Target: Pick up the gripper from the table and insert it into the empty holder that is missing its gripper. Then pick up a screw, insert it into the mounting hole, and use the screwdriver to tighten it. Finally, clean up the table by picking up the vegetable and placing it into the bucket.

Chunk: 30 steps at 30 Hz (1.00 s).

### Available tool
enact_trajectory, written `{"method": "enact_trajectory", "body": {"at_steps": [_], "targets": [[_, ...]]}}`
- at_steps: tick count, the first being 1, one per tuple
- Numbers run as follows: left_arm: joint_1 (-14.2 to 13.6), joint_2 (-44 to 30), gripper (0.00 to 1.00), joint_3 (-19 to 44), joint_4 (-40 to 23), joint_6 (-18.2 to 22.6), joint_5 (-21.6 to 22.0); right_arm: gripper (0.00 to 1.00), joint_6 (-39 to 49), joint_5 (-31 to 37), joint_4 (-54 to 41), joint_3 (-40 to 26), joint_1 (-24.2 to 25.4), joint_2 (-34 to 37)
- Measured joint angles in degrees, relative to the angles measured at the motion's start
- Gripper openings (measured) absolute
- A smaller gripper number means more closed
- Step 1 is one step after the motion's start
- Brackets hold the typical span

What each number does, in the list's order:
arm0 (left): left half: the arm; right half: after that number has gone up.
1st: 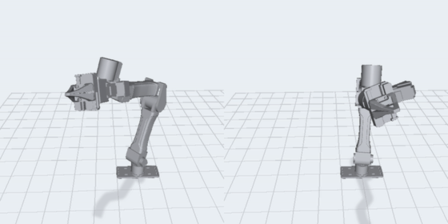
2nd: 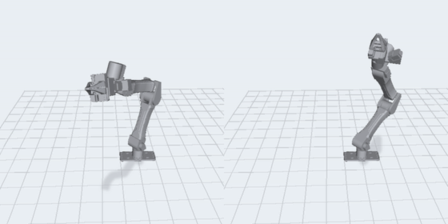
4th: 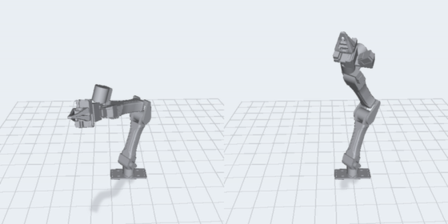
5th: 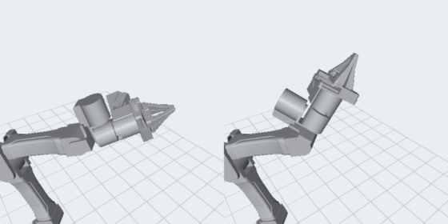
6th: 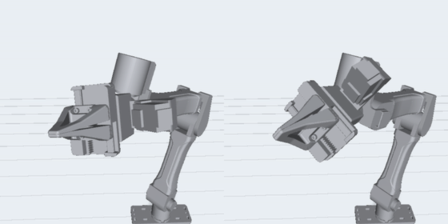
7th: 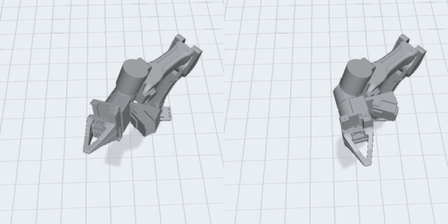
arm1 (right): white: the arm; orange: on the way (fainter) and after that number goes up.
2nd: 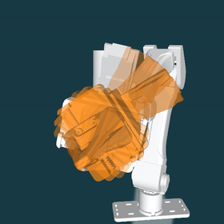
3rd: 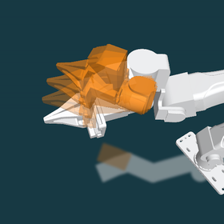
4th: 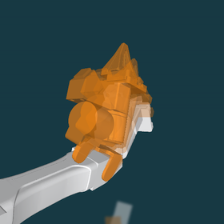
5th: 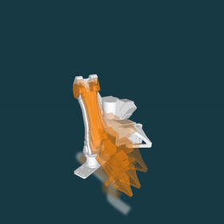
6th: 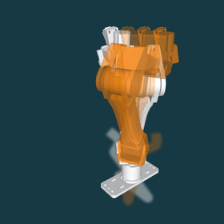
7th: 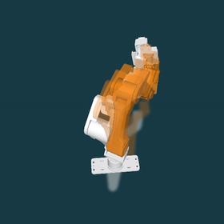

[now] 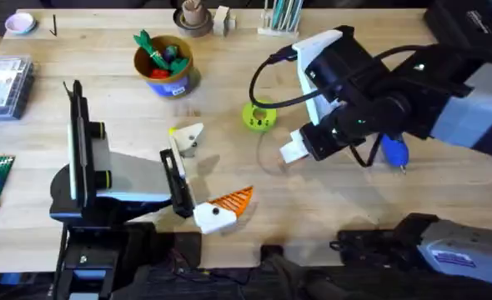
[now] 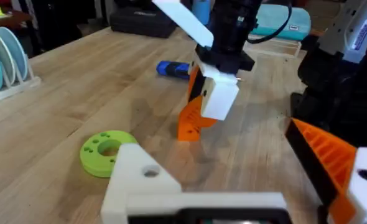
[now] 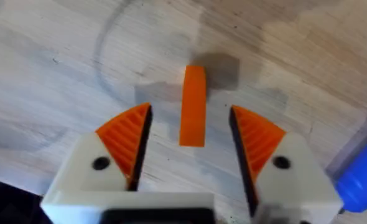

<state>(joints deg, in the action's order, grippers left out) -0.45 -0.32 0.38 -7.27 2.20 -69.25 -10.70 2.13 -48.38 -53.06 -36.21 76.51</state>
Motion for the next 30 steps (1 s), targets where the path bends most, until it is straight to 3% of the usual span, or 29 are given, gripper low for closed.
{"method": "enact_trajectory", "body": {"at_steps": [4,10,15,23,30], "targets": [[0.0,0.0,0.993,0.0,0.0,0.0,0.0,0.578,-0.44,0.02,0.02,0.0,0.0,0.0],[0.0,0.0,0.993,0.0,0.0,0.0,0.0,0.374,-0.69,0.0,0.02,0.0,0.0,0.0],[0.0,0.0,0.993,0.0,0.0,0.0,0.0,0.022,-1.05,0.15,0.21,0.0,0.0,0.0],[0.0,0.0,0.993,0.0,0.0,0.0,0.0,0.012,-1.09,0.22,-0.09,-0.02,0.0,-0.59],[0.0,0.0,0.993,0.0,0.0,0.0,0.0,0.009,-1.09,0.13,-0.32,-3.76,0.0,-6.16]]}}
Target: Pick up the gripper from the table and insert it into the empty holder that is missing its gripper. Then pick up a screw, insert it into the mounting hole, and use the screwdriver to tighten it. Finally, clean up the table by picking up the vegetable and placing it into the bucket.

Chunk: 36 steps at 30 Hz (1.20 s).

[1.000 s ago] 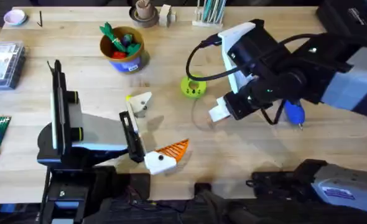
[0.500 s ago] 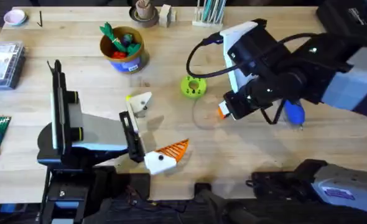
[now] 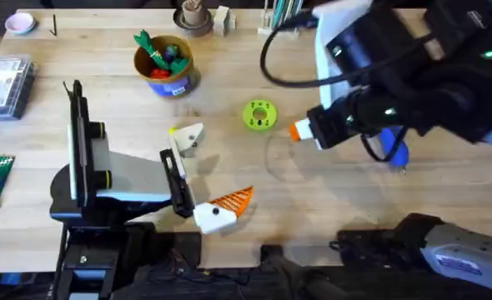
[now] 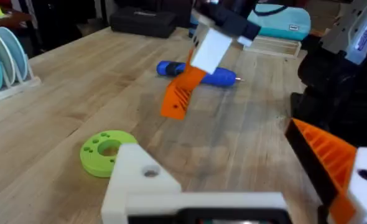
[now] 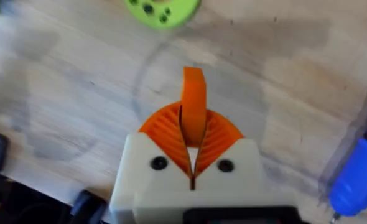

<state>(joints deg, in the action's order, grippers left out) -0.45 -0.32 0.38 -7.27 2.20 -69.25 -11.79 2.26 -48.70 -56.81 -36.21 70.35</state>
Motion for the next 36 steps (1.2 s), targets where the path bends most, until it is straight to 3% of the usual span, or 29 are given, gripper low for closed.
{"method": "enact_trajectory", "body": {"at_steps": [4,13,31,36], "targets": [[0.0,0.0,0.993,0.0,0.0,0.0,0.0,0.009,-0.08,-2.32,2.0,-2.76,0.0,-3.83],[0.0,0.0,0.993,0.0,0.0,0.0,0.0,0.009,-5.9,-15.9,5.42,-3.39,0.0,-5.29],[0.0,0.0,0.993,0.0,0.0,0.07,0.07,0.009,-9.71,-47.36,20.25,-3.39,0.0,6.82],[0.04,0.0,0.993,0.0,0.0,0.39,0.04,0.009,-10.62,-51.7,20.54,-3.39,0.0,8.15]]}}
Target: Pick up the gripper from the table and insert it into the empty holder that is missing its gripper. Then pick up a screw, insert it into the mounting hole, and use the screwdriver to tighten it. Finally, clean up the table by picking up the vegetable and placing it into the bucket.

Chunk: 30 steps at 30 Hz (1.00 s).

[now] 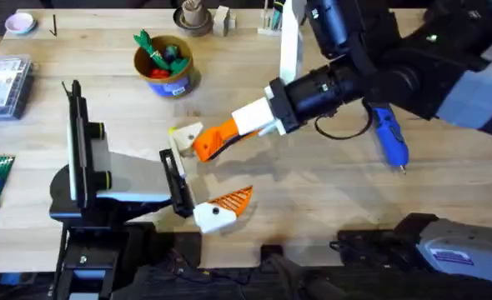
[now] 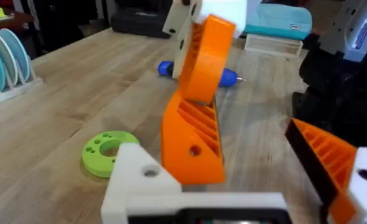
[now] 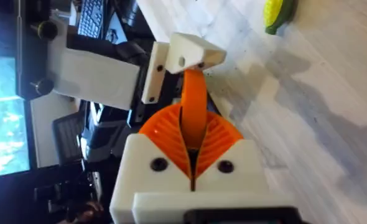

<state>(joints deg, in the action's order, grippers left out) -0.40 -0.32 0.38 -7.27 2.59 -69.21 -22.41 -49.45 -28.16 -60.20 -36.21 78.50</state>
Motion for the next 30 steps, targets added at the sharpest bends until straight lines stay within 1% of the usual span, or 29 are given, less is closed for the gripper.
{"method": "enact_trajectory", "body": {"at_steps": [5,9,17,20,30], "targets": [[0.01,0.0,0.993,0.0,0.02,0.02,0.18,0.009,-0.95,-1.51,0.99,0.0,0.0,0.69],[0.02,0.0,0.993,0.0,0.24,0.01,0.8,0.009,-3.41,-2.55,3.02,0.0,0.0,2.75],[0.9,0.0,0.993,-0.13,1.34,-0.07,4.99,0.008,-10.58,-7.99,11.59,0.0,1.08,8.01],[1.03,0.0,0.993,-0.13,1.53,-0.09,6.21,0.008,-13.21,-9.56,13.36,0.0,1.64,9.53],[0.92,0.0,0.993,-0.11,1.95,-0.18,9.17,0.008,-16.25,-10.34,16.32,0.0,2.69,10.88]]}}
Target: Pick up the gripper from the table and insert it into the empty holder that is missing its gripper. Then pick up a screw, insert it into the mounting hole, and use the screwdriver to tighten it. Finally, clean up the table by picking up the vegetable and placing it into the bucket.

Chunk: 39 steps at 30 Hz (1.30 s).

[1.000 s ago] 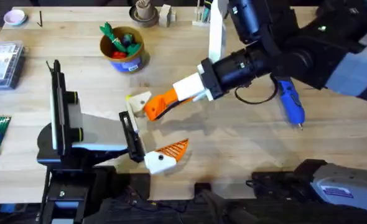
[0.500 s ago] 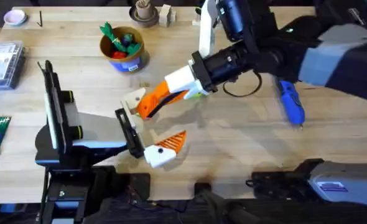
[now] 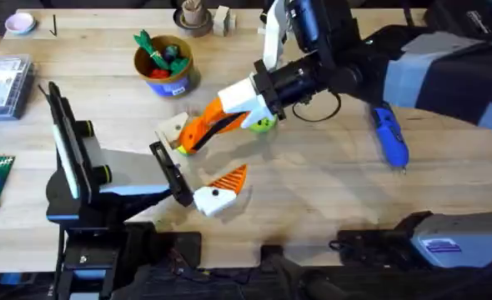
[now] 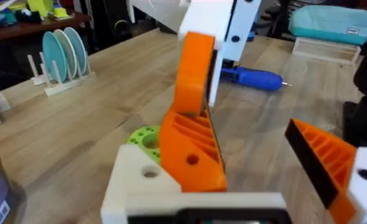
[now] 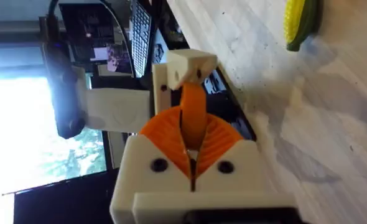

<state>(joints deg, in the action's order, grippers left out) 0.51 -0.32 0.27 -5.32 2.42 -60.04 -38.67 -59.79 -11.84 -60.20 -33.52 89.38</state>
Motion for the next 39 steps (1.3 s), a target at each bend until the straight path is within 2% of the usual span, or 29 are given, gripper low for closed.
{"method": "enact_trajectory", "body": {"at_steps": [16,26,39], "targets": [[0.07,0.0,0.993,-0.02,0.44,-0.78,3.83,0.008,-9.05,-2.21,9.41,0.0,0.7,4.98],[0.07,0.0,0.993,-0.02,0.57,-1.45,4.8,0.007,-10.71,-2.67,14.7,0.0,0.85,6.73],[0.04,0.0,0.993,0.0,0.57,-1.82,4.53,0.007,-11.11,-2.65,15.4,0.0,2.99,7.0]]}}
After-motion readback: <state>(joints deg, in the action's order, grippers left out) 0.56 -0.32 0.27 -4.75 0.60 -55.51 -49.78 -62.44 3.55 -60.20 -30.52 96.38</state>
